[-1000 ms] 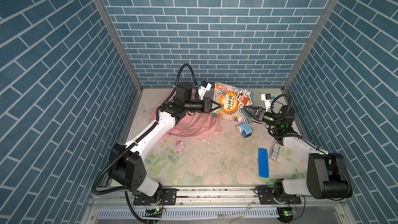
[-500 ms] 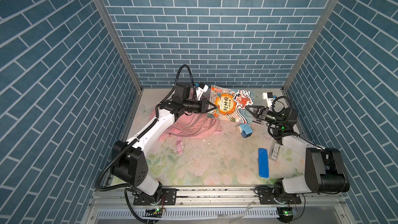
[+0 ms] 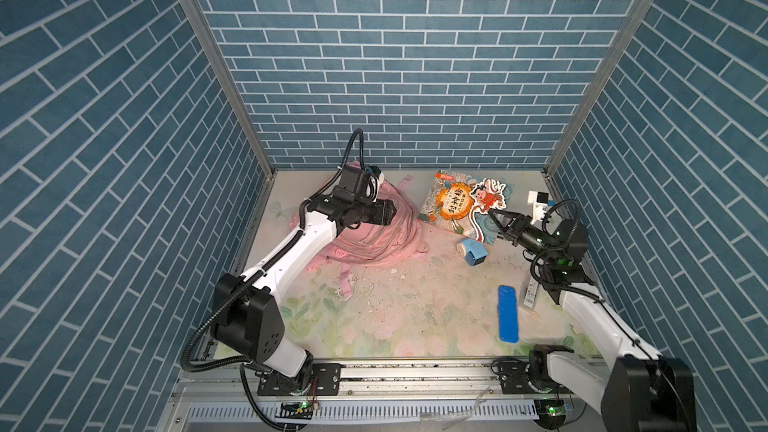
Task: Pack the student bag
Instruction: 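Carry the upright book toward the backpack opening with both grippers, then lower the book into the backpack's open main pocket with both grippers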
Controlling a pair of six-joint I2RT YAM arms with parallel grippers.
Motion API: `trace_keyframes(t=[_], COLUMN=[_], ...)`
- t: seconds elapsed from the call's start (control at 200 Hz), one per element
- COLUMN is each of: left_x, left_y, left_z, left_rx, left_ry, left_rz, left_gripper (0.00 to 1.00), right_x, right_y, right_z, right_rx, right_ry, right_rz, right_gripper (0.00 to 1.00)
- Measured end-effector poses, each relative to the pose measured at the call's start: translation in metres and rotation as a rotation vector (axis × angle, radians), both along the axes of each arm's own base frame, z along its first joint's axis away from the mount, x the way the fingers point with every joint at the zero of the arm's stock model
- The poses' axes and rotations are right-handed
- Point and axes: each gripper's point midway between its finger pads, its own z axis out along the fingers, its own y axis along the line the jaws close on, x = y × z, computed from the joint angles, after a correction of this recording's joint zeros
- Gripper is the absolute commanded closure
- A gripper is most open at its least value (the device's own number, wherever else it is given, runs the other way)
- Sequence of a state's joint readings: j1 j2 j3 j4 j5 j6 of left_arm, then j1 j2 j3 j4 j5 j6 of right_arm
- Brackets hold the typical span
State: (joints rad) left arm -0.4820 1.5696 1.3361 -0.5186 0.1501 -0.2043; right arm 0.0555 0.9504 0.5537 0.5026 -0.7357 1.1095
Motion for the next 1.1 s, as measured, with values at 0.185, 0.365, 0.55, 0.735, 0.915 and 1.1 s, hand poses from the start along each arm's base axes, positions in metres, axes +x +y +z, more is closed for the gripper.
trace_keyframes(t=[0.185,0.365,0.55,0.735,0.915,1.1], left_x=[0.005,0.014,0.027,0.039,0.041,0.044], left_y=[0.006,0.024,0.029,0.020,0.017,0.014], left_z=[-0.065,-0.101,-0.104,-0.107,-0.102,-0.063], left_rx=[0.182,0.299,0.317,0.305,0.293,0.221], left_ry=[0.056,0.088,0.048,0.037,0.048,0.047], left_rz=[0.026,0.090,0.149,0.154,0.152,0.136], left_gripper=[0.28,0.31,0.41,1.00,1.00,1.00], right_x=[-0.011,-0.016,-0.019,-0.020,-0.026,-0.036], right_y=[-0.012,-0.017,-0.017,-0.017,-0.016,-0.017], right_z=[-0.009,-0.043,-0.045,-0.049,-0.069,-0.074], right_rx=[-0.017,-0.027,-0.028,-0.021,0.002,0.085], right_ry=[0.019,0.118,0.129,0.142,0.204,0.261], right_rz=[-0.085,-0.117,-0.121,-0.118,-0.114,-0.120], right_gripper=[1.00,1.00,1.00,1.00,1.00,1.00])
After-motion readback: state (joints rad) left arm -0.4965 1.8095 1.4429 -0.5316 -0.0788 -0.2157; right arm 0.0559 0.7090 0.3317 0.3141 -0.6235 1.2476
